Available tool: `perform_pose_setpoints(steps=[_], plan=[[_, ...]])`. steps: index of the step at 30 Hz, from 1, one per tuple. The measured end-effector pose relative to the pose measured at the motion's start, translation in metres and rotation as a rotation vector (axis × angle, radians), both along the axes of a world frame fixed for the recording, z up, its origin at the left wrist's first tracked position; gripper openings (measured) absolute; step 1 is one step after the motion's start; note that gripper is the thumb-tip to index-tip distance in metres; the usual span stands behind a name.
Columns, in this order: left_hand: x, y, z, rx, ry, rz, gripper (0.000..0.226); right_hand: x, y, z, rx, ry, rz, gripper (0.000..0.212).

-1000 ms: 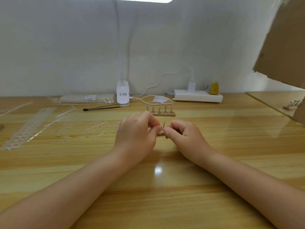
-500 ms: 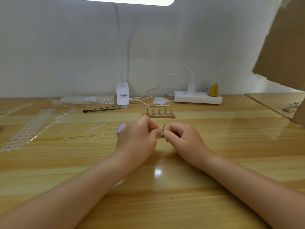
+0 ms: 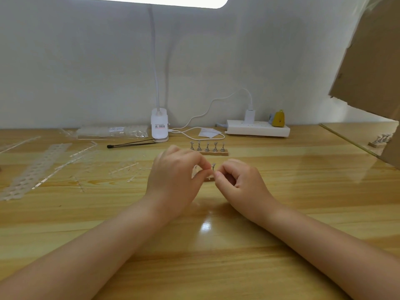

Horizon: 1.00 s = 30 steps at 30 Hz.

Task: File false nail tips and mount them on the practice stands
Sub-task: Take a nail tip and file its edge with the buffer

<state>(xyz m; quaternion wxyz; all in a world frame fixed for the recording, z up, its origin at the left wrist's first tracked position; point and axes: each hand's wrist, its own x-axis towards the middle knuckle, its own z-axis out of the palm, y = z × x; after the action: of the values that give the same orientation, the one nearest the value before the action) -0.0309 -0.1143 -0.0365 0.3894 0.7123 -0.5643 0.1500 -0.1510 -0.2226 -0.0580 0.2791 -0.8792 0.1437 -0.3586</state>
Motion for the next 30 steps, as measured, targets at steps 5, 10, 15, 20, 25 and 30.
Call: perform_pose_setpoints(steps=[5, 10, 15, 20, 25, 30], plan=[[0.015, 0.001, -0.003, -0.104, -0.258, -0.133, 0.006, -0.001, 0.000, 0.002, 0.122, -0.007, 0.009, 0.027], [0.020, -0.001, -0.006, -0.238, -0.420, -0.138, 0.009, 0.001, -0.004, 0.006, 0.483, -0.022, 0.023, 0.028], [0.027, 0.001, -0.001, -0.184, -0.096, -0.068, 0.005, -0.001, -0.011, 0.007, 0.544, 0.001, 0.016, 0.029], [0.025, -0.002, 0.002, -0.080, 0.380, -0.158, 0.018, 0.000, -0.004, 0.003, 0.250, 0.292, 0.127, 0.032], [0.023, -0.004, 0.010, 0.035, 0.534, -0.168, 0.023, 0.000, -0.002, 0.000, 0.049, 0.287, 0.042, 0.042], [0.022, -0.005, 0.012, 0.179, 0.598, -0.180, 0.028, -0.001, -0.004, 0.000, 0.228, 0.101, 0.022, 0.032]])
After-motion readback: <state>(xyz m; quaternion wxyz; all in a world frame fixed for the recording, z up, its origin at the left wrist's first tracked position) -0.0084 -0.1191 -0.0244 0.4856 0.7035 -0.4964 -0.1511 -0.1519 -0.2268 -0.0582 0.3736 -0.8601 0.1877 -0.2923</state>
